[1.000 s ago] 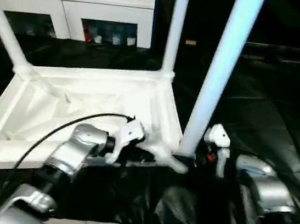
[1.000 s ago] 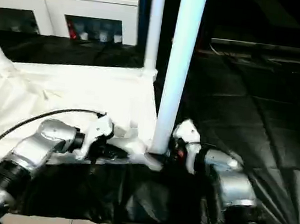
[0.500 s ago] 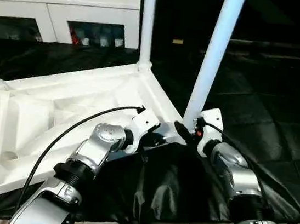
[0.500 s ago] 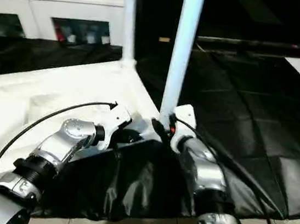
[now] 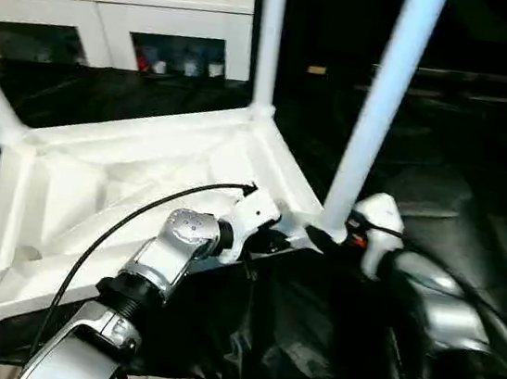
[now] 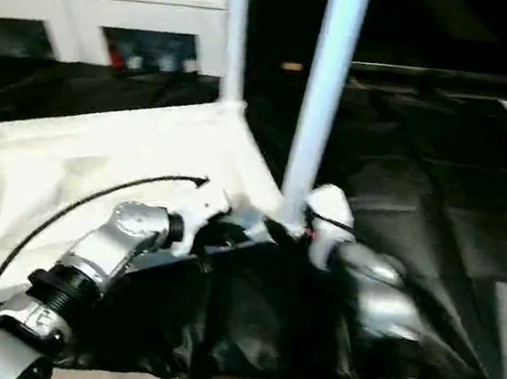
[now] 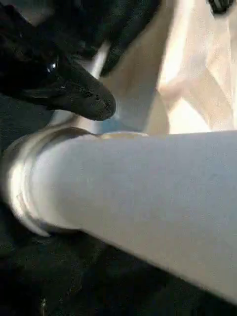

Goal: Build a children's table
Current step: Rotate leg to tighten

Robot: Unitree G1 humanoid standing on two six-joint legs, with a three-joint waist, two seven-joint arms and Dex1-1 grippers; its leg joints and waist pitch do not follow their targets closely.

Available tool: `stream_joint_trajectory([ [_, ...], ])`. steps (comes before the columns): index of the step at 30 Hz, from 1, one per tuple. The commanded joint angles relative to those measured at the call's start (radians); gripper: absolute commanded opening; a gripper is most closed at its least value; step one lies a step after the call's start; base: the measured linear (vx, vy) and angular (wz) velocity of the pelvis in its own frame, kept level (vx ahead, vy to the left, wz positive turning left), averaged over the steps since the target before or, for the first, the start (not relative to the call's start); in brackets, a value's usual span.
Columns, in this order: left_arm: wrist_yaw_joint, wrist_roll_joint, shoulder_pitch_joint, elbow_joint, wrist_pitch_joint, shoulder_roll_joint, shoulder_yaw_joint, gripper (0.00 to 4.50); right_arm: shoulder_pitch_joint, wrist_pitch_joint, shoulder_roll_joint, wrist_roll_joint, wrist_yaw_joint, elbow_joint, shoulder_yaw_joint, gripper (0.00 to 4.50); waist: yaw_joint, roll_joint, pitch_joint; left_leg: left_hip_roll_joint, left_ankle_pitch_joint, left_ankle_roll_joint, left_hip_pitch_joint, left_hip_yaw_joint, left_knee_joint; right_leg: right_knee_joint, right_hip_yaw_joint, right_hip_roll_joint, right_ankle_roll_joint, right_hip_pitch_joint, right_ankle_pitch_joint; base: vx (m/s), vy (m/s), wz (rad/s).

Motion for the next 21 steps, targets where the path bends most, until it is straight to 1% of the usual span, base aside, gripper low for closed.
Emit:
stream_joint_trajectory([
  [1,0.015,-0.027,-0.002,-0.041,-0.047,-0.007,0.021,0.0,0.025,0.02,-0.03,0.036,0.094,-0.058,0.011,3.69,0.0,-0.023,-0.066,0.084,-0.166,0.119,0.014,-0.048,-0.065,-0.071,0.053,-0.096,-0.211,0.038,-0.229,0.0,0.0,0.0],
  [2,0.014,-0.024,0.003,-0.044,-0.048,-0.002,0.019,0.0,0.044,0.036,-0.063,0.047,0.128,-0.085,0.003,3.69,0.003,-0.028,-0.065,0.085,-0.163,0.129,0.013,-0.048,-0.064,-0.071,0.051,-0.096,-0.208,0.039,-0.234,0.0,0.0,0.0],
  [3,0.014,-0.024,0.003,-0.044,-0.048,-0.002,0.019,0.0,0.044,0.036,-0.063,0.047,0.128,-0.085,0.003,3.69,0.003,-0.027,-0.065,0.085,-0.164,0.132,0.014,-0.048,-0.062,-0.071,0.051,-0.096,-0.208,0.037,-0.238,0.0,0.0,0.0],
  [4,0.009,-0.026,0.012,-0.052,-0.046,0.008,0.017,0.0,0.081,0.056,-0.118,0.07,0.185,-0.134,-0.003,3.69,0.003,-0.031,-0.064,0.083,-0.168,0.135,0.012,-0.048,-0.062,-0.074,0.049,-0.096,-0.202,0.038,-0.259,0.0,0.0,0.0],
  [5,0.008,-0.026,0.014,-0.053,-0.046,0.009,0.016,0.0,0.086,0.059,-0.124,0.074,0.193,-0.142,-0.003,3.69,0.005,-0.03,-0.064,0.084,-0.17,0.135,0.013,-0.048,-0.062,-0.075,0.05,-0.096,-0.198,0.037,-0.268,0.0,0.0,0.0],
  [6,0.0,-0.029,0.024,-0.065,-0.045,0.018,0.016,0.0,0.119,0.077,-0.16,0.094,0.235,-0.189,-0.003,3.69,0.005,-0.032,-0.063,0.084,-0.171,0.137,0.012,-0.048,-0.063,-0.077,0.049,-0.096,-0.194,0.036,-0.286,0.0,0.0,0.0],
  [7,-0.005,-0.029,0.03,-0.071,-0.046,0.022,0.015,0.0,0.132,0.083,-0.173,0.1,0.252,-0.208,-0.002,3.69,0.007,-0.032,-0.063,0.085,-0.174,0.138,0.012,-0.049,-0.062,-0.078,0.049,-0.096,-0.186,0.037,-0.296,0.0,0.0,0.0],
  [8,-0.007,-0.03,0.033,-0.074,-0.048,0.025,0.014,0.0,0.139,0.086,-0.179,0.104,0.261,-0.217,0.0,3.69,0.004,-0.033,-0.062,0.084,-0.175,0.139,0.008,-0.05,-0.063,-0.078,0.047,-0.095,-0.181,0.037,-0.309,0.0,0.0,0.0],
  [9,-0.012,-0.03,0.037,-0.081,-0.059,0.028,0.012,0.0,0.147,0.096,-0.186,0.111,0.27,-0.234,0.003,3.69,0.003,-0.03,-0.062,0.083,-0.175,0.137,0.006,-0.052,-0.063,-0.079,0.045,-0.096,-0.179,0.037,-0.318,0.0,0.0,0.0],
  [10,-0.012,-0.03,0.038,-0.081,-0.059,0.028,0.012,0.0,0.147,0.096,-0.187,0.112,0.271,-0.235,0.003,3.69,0.001,-0.031,-0.061,0.082,-0.178,0.135,0.005,-0.052,-0.064,-0.081,0.044,-0.094,-0.173,0.037,-0.326,0.0,0.0,0.0],
  [11,-0.028,-0.043,0.048,-0.099,-0.057,0.029,0.013,0.0,0.155,0.11,-0.19,0.123,0.279,-0.256,0.008,3.69,-0.003,-0.03,-0.061,0.082,-0.19,0.131,0.008,-0.052,-0.064,-0.083,0.044,-0.094,-0.17,0.033,-0.343,0.0,0.0,0.0],
  [12,-0.05,-0.053,0.071,-0.137,-0.051,0.035,0.007,0.0,0.166,0.128,-0.183,0.14,0.286,-0.298,0.018,3.69,-0.005,-0.03,-0.06,0.083,-0.198,0.127,0.011,-0.053,-0.064,-0.086,0.045,-0.094,-0.169,0.032,-0.352,0.0,0.0,0.0],
  [13,-0.05,-0.054,0.072,-0.138,-0.051,0.036,0.006,0.0,0.167,0.129,-0.182,0.141,0.286,-0.299,0.018,3.69,-0.006,-0.029,-0.06,0.085,-0.196,0.126,0.01,-0.054,-0.066,-0.085,0.046,-0.094,-0.17,0.032,-0.349,0.0,0.0,0.0],
  [14,-0.045,-0.067,0.085,-0.163,-0.034,0.032,0.014,0.0,0.166,0.138,-0.167,0.148,0.277,-0.321,0.027,3.69,-0.006,-0.026,-0.061,0.085,-0.196,0.123,0.012,-0.053,-0.065,-0.085,0.047,-0.092,-0.172,0.029,-0.346,0.0,0.0,0.0],
  [15,-0.042,-0.075,0.089,-0.173,-0.024,0.029,0.02,0.0,0.166,0.14,-0.161,0.149,0.274,-0.326,0.029,3.69,-0.006,-0.027,-0.06,0.086,-0.198,0.12,0.014,-0.052,-0.065,-0.084,0.047,-0.091,-0.173,0.027,-0.345,0.0,0.0,0.0],
  [16,-0.038,-0.089,0.095,-0.189,-0.009,0.025,0.03,0.28,0.166,0.143,-0.153,0.151,0.268,-0.334,0.033,3.74,-0.006,-0.025,-0.061,0.085,-0.197,0.115,0.012,-0.052,-0.066,-0.083,0.047,-0.092,-0.178,0.028,-0.341,0.0,0.0,0.0],
  [17,-0.034,-0.112,0.105,-0.227,0.035,0.023,0.048,0.44,0.161,0.141,-0.133,0.148,0.252,-0.341,0.042,3.75,-0.004,-0.026,-0.063,0.087,-0.19,0.11,0.013,-0.053,-0.066,-0.08,0.047,-0.093,-0.183,0.028,-0.326,0.0,0.0,0.0],
  [18,-0.033,-0.114,0.107,-0.232,0.041,0.024,0.049,0.56,0.16,0.141,-0.131,0.148,0.251,-0.341,0.043,3.75,-0.003,-0.024,-0.064,0.087,-0.185,0.107,0.014,-0.052,-0.065,-0.078,0.048,-0.094,-0.189,0.027,-0.313,0.0,0.0,0.0],
  [19,-0.032,-0.12,0.11,-0.247,0.057,0.026,0.053,0.58,0.158,0.141,-0.125,0.146,0.246,-0.343,0.045,3.75,-0.002,-0.022,-0.069,0.09,-0.159,0.106,0.012,-0.054,-0.065,-0.07,0.048,-0.094,-0.204,0.031,-0.263,0.0,0.0,0.0],
  [20,-0.038,-0.128,0.121,-0.283,0.086,0.039,0.056,0.67,0.154,0.142,-0.111,0.149,0.239,-0.343,0.048,3.75,0.001,-0.024,-0.07,0.091,-0.142,0.112,0.011,-0.054,-0.064,-0.068,0.048,-0.092,-0.209,0.03,-0.23,0.0,0.0,0.0],
  [21,-0.043,-0.142,0.138,-0.339,0.123,0.057,0.067,0.8,0.147,0.147,-0.095,0.15,0.233,-0.341,0.053,3.75,0.004,-0.026,-0.071,0.094,-0.117,0.123,0.014,-0.053,-0.064,-0.06,0.049,-0.09,-0.224,0.028,-0.169,0.0,0.0,0.0],
])
